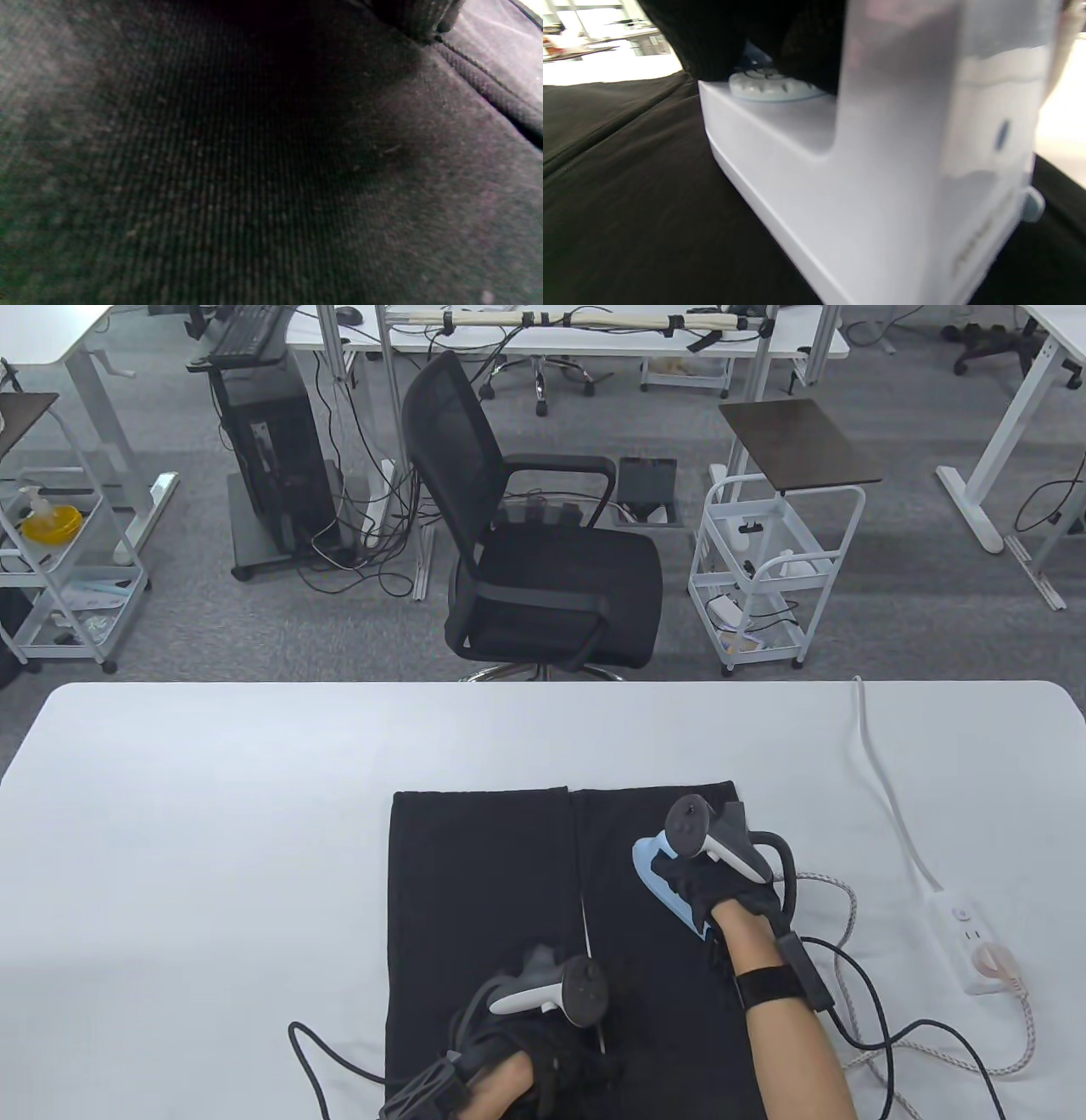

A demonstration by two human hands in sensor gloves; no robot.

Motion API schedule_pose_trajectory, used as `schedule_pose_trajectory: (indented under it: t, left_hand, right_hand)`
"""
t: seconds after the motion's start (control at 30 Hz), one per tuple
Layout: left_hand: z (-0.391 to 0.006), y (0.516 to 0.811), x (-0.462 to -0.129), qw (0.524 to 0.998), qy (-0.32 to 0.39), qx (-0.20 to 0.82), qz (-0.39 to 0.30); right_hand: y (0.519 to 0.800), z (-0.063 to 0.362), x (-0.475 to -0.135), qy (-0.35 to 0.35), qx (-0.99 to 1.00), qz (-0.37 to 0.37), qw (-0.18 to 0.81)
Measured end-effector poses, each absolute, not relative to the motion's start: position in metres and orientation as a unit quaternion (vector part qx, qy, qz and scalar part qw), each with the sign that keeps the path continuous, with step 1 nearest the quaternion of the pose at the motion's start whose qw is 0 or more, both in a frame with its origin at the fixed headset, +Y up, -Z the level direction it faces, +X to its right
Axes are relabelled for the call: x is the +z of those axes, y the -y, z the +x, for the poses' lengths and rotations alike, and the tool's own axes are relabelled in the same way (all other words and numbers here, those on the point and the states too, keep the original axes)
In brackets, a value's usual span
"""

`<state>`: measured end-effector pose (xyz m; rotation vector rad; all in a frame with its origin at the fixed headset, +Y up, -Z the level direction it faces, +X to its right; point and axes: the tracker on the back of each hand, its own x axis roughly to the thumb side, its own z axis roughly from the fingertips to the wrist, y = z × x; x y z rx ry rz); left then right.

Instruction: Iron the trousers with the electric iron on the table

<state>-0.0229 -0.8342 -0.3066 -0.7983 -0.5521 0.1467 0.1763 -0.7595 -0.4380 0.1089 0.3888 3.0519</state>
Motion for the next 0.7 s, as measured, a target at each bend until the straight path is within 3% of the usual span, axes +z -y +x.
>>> schedule_pose_trajectory:
  t: [0.43, 0.57, 0.7]
  left_hand:
    - [-0.024, 0.835, -0.306, 0.883, 0.264, 0.075, -0.382]
    - [-0.024, 0.835, -0.307, 0.882, 0.264, 0.074, -0.383]
    - [-0.024, 0.835, -0.307, 0.882, 0.265, 0.074, -0.383]
  right_hand:
    - [0.761, 0.179, -0.293, -0.133, 0.973, 0.19, 0.007]
    - [0.761, 0.18, -0.271, -0.129, 0.967, 0.219, 0.0]
    - [0.761, 0.182, -0.279, -0.129, 0.965, 0.227, 0.013]
